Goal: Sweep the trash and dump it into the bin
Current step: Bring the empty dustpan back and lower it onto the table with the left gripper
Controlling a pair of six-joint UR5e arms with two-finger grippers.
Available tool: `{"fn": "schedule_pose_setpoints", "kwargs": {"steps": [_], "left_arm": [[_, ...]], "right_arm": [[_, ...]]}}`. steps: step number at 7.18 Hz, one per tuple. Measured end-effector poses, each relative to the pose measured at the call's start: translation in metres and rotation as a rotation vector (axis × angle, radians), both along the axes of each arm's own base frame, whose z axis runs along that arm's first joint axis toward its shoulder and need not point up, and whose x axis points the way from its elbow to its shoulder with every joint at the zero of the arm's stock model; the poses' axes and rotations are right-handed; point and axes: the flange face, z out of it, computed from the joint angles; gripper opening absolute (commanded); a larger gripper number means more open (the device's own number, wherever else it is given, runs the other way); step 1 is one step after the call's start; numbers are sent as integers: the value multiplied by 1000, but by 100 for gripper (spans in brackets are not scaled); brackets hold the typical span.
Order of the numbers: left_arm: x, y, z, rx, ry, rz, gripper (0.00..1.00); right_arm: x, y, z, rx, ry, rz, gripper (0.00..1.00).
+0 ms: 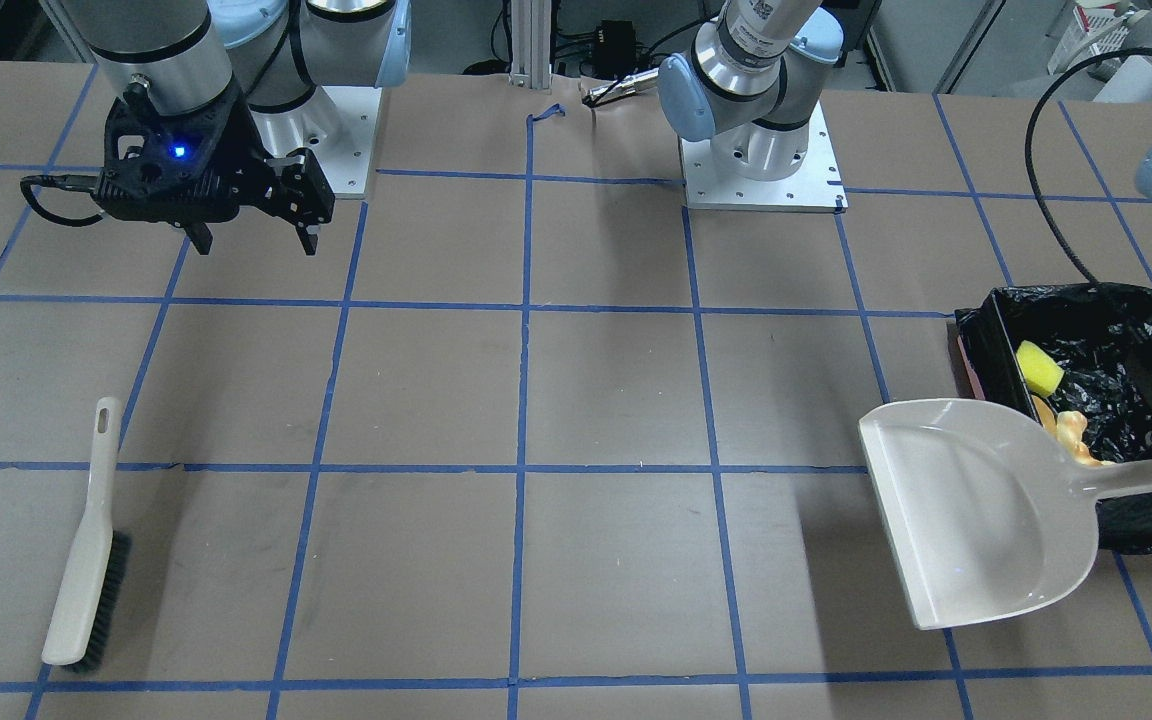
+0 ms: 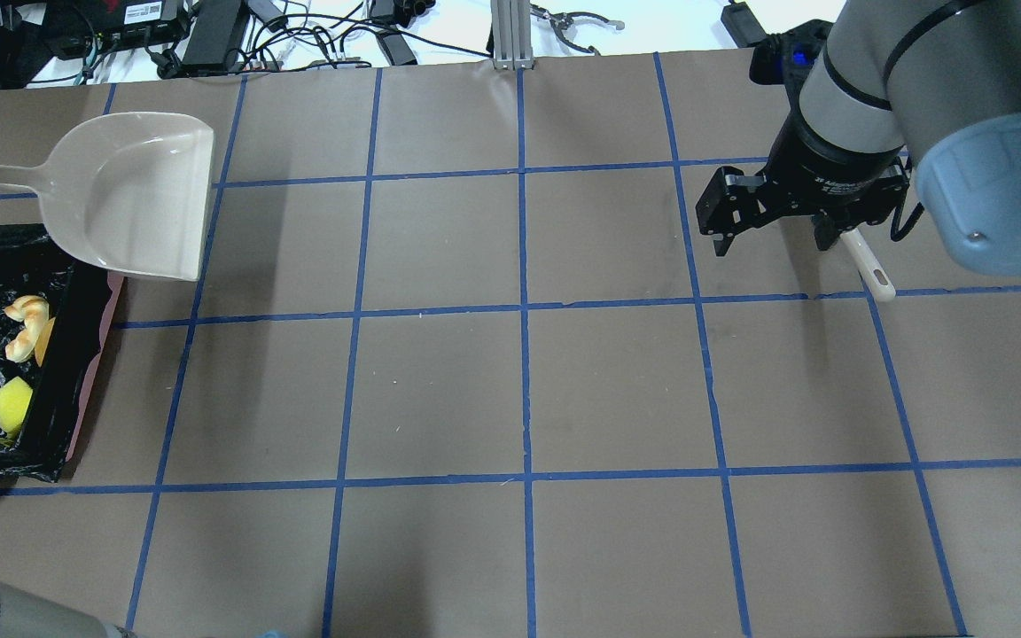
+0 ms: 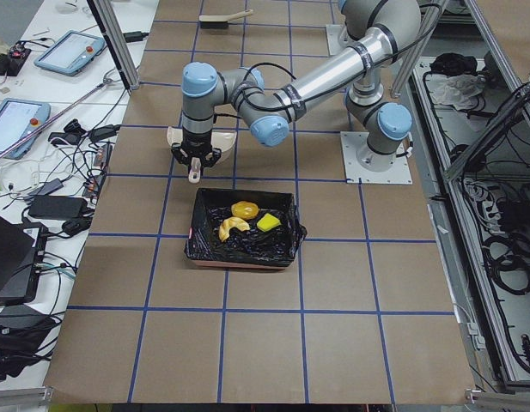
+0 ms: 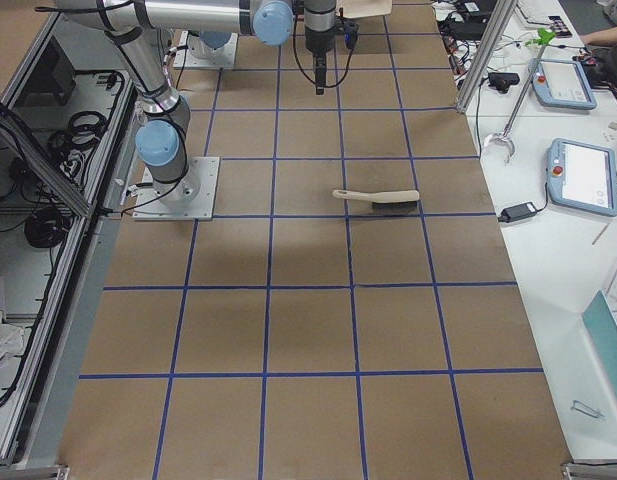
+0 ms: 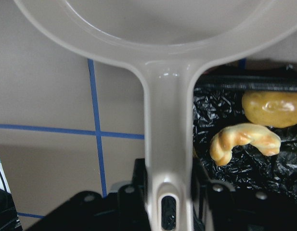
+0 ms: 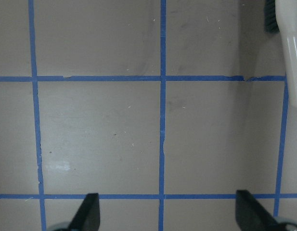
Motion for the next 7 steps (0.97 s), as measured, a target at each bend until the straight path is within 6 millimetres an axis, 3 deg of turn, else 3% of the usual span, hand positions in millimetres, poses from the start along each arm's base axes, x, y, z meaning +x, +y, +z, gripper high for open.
{"fn": "schedule_pose_setpoints", "kwargs": {"steps": [2,4,7], "left_arm": [[-43,-27,-39,27,39,-19,0],[-89,-54,-66,36,70,-74,0],[-118,-80,-98,39,109,-114,0]], "right_arm": [[-1,0,-1,1,0,1,100],[-2,-1,-1,2,1,-1,100],[-4,-1,-1,2,1,-3,100]]}}
